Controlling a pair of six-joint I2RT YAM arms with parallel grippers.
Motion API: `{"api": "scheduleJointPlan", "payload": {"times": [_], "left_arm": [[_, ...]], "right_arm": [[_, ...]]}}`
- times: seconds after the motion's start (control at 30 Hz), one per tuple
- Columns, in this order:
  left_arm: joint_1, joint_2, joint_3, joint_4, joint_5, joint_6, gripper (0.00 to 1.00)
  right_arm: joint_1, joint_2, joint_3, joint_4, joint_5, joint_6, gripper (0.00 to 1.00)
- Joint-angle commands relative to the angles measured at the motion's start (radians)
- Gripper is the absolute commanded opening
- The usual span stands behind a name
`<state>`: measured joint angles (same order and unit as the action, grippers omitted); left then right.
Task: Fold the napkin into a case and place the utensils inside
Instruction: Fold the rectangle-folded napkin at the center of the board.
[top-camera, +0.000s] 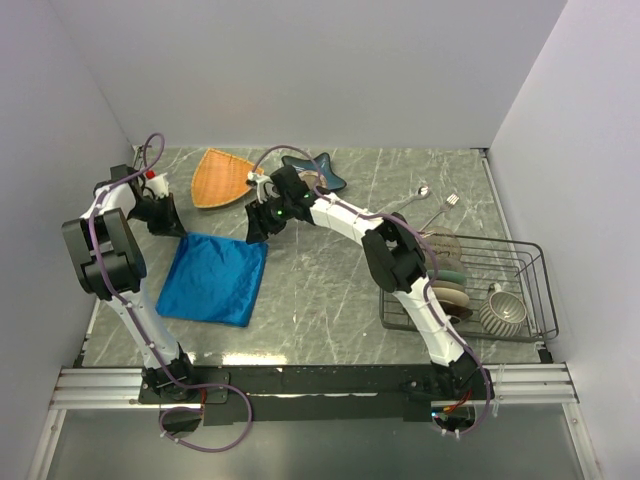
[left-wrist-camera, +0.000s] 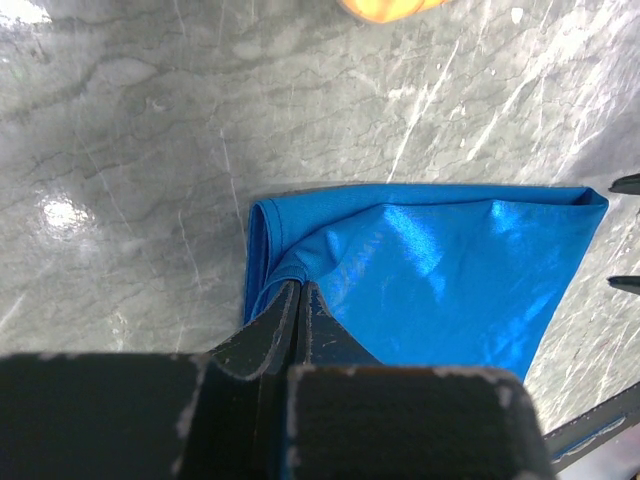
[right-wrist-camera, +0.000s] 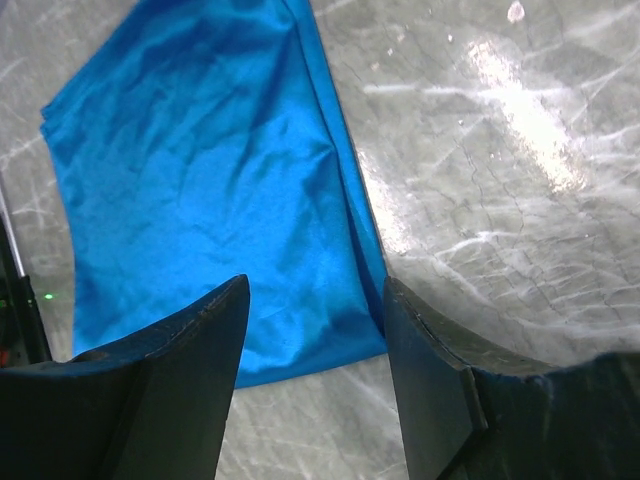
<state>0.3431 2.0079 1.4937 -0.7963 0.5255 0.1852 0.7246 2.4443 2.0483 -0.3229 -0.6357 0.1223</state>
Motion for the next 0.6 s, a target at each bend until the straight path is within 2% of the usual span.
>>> {"api": "scheduleJointPlan", "payload": {"times": [0.0,0.13,0.3,0.37,0.43,0.57], "left_arm": [[-0.009,-0.003,0.045,0.012,0.022,-0.018,0.04],[-0.010,-0.008,0.046,0.017,0.028,-0.023,0.04],[-0.015,-0.009,0.053,0.016,0.030,-0.026,0.03],[-0.018,-0.009,0.056,0.016,0.030,-0.029,0.03],[-0.018,-0.012,0.054,0.017,0.030,-0.030,0.03],[-0.023,-0.014,0.050,0.020,0.030,-0.035,0.03]], "right_arm": [[0.012,0.025,0.067,-0.004,0.011,-0.044,0.62],[0.013,0.021,0.059,-0.025,0.013,-0.067,0.56],[0.012,0.012,0.046,-0.044,0.016,-0.092,0.41],[0.015,0.013,0.050,-0.051,0.027,-0.098,0.44],[0.013,0.021,0.056,-0.064,0.039,-0.101,0.55],[0.012,0.030,0.066,-0.073,0.050,-0.104,0.55]]}}
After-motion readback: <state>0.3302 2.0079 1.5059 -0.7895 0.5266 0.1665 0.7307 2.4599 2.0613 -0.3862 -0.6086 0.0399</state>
